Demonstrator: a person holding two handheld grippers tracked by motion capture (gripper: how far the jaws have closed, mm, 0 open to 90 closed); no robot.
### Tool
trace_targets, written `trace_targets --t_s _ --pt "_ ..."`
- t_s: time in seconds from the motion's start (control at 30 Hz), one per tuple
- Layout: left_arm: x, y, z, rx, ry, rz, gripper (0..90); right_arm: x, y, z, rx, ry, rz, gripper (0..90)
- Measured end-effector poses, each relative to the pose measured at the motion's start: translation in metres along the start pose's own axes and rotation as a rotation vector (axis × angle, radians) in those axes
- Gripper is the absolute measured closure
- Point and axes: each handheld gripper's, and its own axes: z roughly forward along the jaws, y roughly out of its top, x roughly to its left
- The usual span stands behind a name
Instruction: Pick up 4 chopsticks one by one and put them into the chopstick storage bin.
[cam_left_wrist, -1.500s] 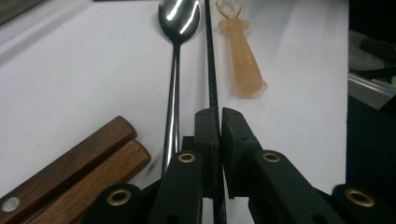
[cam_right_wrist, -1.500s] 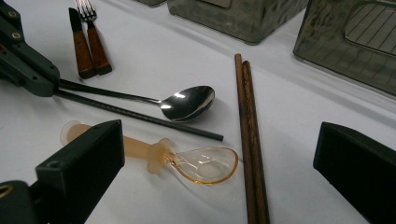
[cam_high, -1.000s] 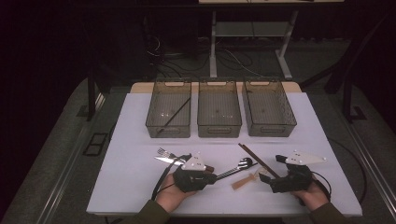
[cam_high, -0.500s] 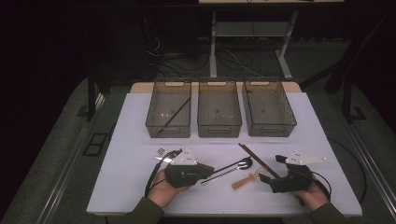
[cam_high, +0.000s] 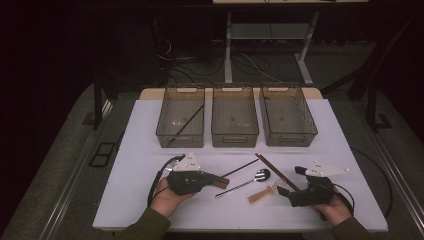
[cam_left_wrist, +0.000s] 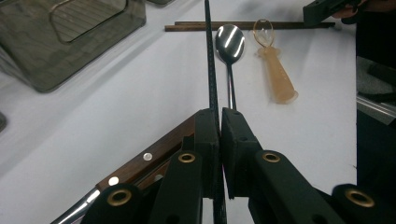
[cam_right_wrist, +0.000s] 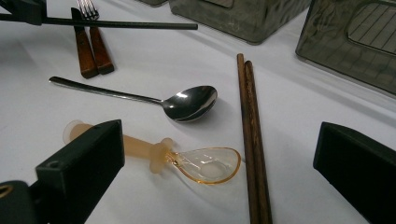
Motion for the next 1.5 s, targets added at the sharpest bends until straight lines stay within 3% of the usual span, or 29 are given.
trace_targets --t_s 0.47,1.27,1.5 --pt "0.017 -0.001 -0.019 -0.046 0.050 -0.036 85.2 0.000 0.000 0.000 0.000 0.000 -0.002 1.5" --pt "0.054 -0.014 -0.056 -0.093 0.190 -0.121 85.2 -0.001 0.000 0.001 0.005 -0.001 -0.006 1.5" --pt "0.061 -0.014 -0.063 -0.101 0.229 -0.124 85.2 -0.001 0.000 0.001 0.005 -0.001 -0.006 1.5"
